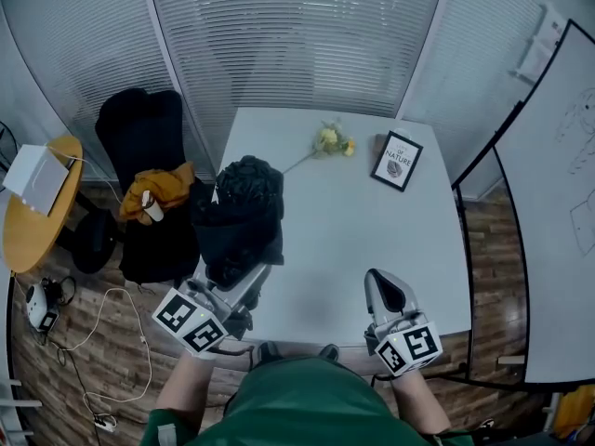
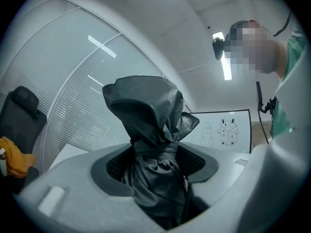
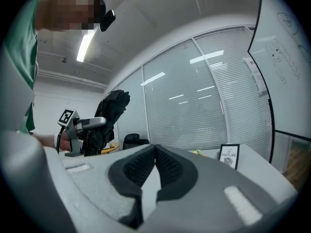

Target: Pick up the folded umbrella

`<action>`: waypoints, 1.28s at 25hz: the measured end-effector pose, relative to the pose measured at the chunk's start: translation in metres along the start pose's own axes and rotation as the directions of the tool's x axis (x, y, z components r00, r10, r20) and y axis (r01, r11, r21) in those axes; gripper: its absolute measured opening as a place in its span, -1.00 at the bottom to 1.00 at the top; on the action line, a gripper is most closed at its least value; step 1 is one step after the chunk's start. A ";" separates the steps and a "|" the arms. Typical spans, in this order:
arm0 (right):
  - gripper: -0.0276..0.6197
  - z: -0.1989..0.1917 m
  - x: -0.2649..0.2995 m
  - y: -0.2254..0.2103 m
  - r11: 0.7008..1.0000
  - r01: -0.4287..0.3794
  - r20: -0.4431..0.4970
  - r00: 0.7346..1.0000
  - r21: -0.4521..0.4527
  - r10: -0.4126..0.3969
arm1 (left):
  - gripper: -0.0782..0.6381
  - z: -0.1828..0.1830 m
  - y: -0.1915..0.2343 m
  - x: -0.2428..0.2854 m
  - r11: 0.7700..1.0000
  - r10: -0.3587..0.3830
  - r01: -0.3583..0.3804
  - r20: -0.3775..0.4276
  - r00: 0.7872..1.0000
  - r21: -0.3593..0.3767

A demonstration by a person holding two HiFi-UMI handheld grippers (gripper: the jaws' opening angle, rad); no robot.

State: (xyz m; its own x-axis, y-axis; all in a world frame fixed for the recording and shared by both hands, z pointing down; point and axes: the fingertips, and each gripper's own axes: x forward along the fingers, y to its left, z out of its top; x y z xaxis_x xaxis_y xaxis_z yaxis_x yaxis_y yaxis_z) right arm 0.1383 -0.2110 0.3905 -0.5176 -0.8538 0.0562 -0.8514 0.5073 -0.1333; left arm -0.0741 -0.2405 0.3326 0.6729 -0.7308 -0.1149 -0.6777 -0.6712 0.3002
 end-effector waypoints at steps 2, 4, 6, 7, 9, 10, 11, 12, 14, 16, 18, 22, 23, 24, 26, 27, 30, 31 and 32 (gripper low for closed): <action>-0.91 0.001 0.001 0.001 1.000 0.000 0.003 1.000 -0.001 0.000 | 0.01 -0.001 0.002 0.000 1.000 0.004 -0.004 -0.007 1.000 0.006; -0.91 0.002 0.000 0.002 1.000 0.000 0.005 1.000 0.001 0.000 | 0.01 -0.003 0.002 0.000 1.000 0.005 -0.005 -0.010 1.000 -0.002; -0.91 0.004 0.001 0.000 1.000 -0.002 0.008 1.000 0.006 0.002 | 0.01 -0.004 0.003 0.000 1.000 0.001 -0.001 -0.008 1.000 -0.023; -0.91 0.005 0.001 -0.001 1.000 -0.003 0.009 1.000 0.007 0.003 | 0.01 -0.005 0.003 0.001 0.999 -0.001 0.000 -0.006 1.000 -0.036; -0.91 0.007 0.002 -0.001 1.000 -0.003 0.011 1.000 0.008 0.003 | 0.01 -0.008 0.003 0.000 0.998 -0.003 0.002 -0.007 1.000 -0.058; -0.91 0.007 0.002 -0.001 1.000 -0.002 0.011 1.000 0.009 0.002 | 0.01 -0.010 0.004 -0.001 0.998 -0.003 0.002 -0.010 1.000 -0.067; -0.91 0.007 0.001 0.000 1.000 0.000 0.011 1.000 0.009 0.000 | 0.01 -0.012 0.004 -0.003 0.997 -0.003 0.002 -0.014 1.000 -0.074; -0.91 0.007 0.001 0.001 1.000 0.002 0.011 1.000 0.008 -0.002 | 0.01 -0.013 0.004 -0.004 0.997 -0.005 0.004 -0.018 1.000 -0.078; -0.91 0.008 0.002 0.001 1.000 0.008 0.011 1.000 0.000 -0.008 | 0.01 -0.012 0.005 -0.004 0.997 -0.011 0.009 -0.022 1.000 -0.078; -0.91 0.009 0.006 0.001 1.000 0.013 0.011 1.000 -0.013 -0.013 | 0.01 -0.009 0.006 -0.004 0.997 -0.014 0.012 -0.020 1.000 -0.076; -0.91 0.010 0.008 0.001 1.000 0.012 0.017 1.000 -0.014 -0.012 | 0.01 -0.007 0.006 -0.004 0.997 -0.014 0.013 -0.017 1.000 -0.076; -0.91 0.021 0.009 -0.001 1.000 0.004 0.045 0.999 -0.023 -0.003 | 0.01 -0.005 0.005 0.002 0.996 -0.018 0.018 0.000 1.000 -0.089; -0.91 0.022 0.009 -0.001 1.000 0.002 0.048 0.999 -0.023 -0.001 | 0.01 -0.005 0.004 0.003 0.995 -0.020 0.021 0.006 1.000 -0.099; -0.91 0.023 0.007 -0.001 1.000 0.001 0.048 0.999 -0.022 0.001 | 0.01 -0.006 0.004 0.003 0.994 -0.022 0.023 0.010 1.000 -0.109; -0.91 0.021 0.004 0.000 1.000 0.000 0.045 0.999 -0.017 0.000 | 0.01 -0.009 0.003 0.002 0.992 -0.023 0.024 0.010 1.000 -0.124; -0.91 0.020 0.003 0.000 1.000 0.001 0.044 0.999 -0.015 0.000 | 0.01 -0.010 0.004 0.002 0.992 -0.022 0.023 0.007 1.000 -0.127; -0.91 0.018 0.002 -0.001 1.000 0.002 0.043 0.999 -0.018 -0.002 | 0.01 -0.013 0.006 0.003 0.992 -0.019 0.019 -0.001 1.000 -0.125; -0.91 0.018 0.002 -0.001 1.000 0.002 0.043 0.999 -0.018 -0.001 | 0.01 -0.014 0.006 0.003 0.992 -0.018 0.017 -0.003 1.000 -0.125; -0.91 0.018 0.003 -0.002 1.000 0.002 0.044 0.999 -0.018 -0.001 | 0.01 -0.015 0.007 0.003 0.992 -0.018 0.017 -0.005 1.000 -0.125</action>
State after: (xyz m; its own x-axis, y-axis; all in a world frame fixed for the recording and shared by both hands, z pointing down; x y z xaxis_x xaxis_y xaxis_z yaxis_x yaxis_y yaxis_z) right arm 0.1397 -0.2164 0.3731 -0.5127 -0.8585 0.0129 -0.8536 0.5080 -0.1152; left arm -0.0723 -0.2458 0.3487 0.6860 -0.7183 -0.1158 -0.6240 -0.6627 0.4140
